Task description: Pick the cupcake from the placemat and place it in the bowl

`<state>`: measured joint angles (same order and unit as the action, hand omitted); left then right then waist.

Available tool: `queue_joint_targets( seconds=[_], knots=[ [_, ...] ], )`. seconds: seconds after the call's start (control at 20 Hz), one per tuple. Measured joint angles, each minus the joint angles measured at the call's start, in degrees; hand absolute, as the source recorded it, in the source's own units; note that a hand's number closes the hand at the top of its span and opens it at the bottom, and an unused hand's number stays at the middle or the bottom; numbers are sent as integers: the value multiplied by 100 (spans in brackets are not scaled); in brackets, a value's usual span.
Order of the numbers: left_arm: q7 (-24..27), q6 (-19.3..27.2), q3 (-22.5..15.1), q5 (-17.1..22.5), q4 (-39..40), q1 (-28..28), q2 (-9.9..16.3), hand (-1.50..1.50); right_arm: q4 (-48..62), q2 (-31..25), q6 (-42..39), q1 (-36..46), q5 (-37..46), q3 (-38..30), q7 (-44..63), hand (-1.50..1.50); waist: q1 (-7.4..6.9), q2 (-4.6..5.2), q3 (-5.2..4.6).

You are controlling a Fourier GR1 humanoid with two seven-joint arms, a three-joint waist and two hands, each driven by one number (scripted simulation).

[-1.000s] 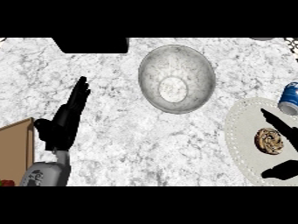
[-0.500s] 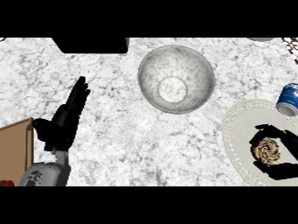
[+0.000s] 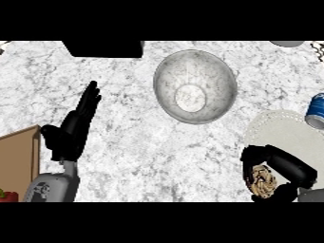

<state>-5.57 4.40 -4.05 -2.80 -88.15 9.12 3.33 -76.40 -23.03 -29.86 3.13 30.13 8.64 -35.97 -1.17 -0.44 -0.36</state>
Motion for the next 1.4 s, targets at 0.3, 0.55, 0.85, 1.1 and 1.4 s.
queue_joint_targets(
  seconds=[0.3, 0.55, 0.85, 1.1, 1.4],
  knots=[
    [7, 12, 18, -7, -9, -91, 13, 0, -1423, 210, -326, -73, -571, 1206, 11, 150, 82, -13, 19],
    [16, -8, 124, 41, -87, -143, 90, 0, -2974, 15, -410, -295, -1523, 1196, 284, 150, 190, -10, 24],
    [94, -18, 166, 57, -4, -158, 74, 0, -4879, -398, -716, -408, -3078, 421, 1410, 150, 217, 11, 24],
    [29, 15, 113, 5, -69, -107, 17, 0, -5627, -640, -568, 201, -4358, -149, 2972, 150, 148, 28, 25],
    [22, -23, 36, -25, -160, -179, -20, 0, -5636, -690, 279, 1624, -5292, -242, 4717, 150, 83, 35, 24]
  ],
)
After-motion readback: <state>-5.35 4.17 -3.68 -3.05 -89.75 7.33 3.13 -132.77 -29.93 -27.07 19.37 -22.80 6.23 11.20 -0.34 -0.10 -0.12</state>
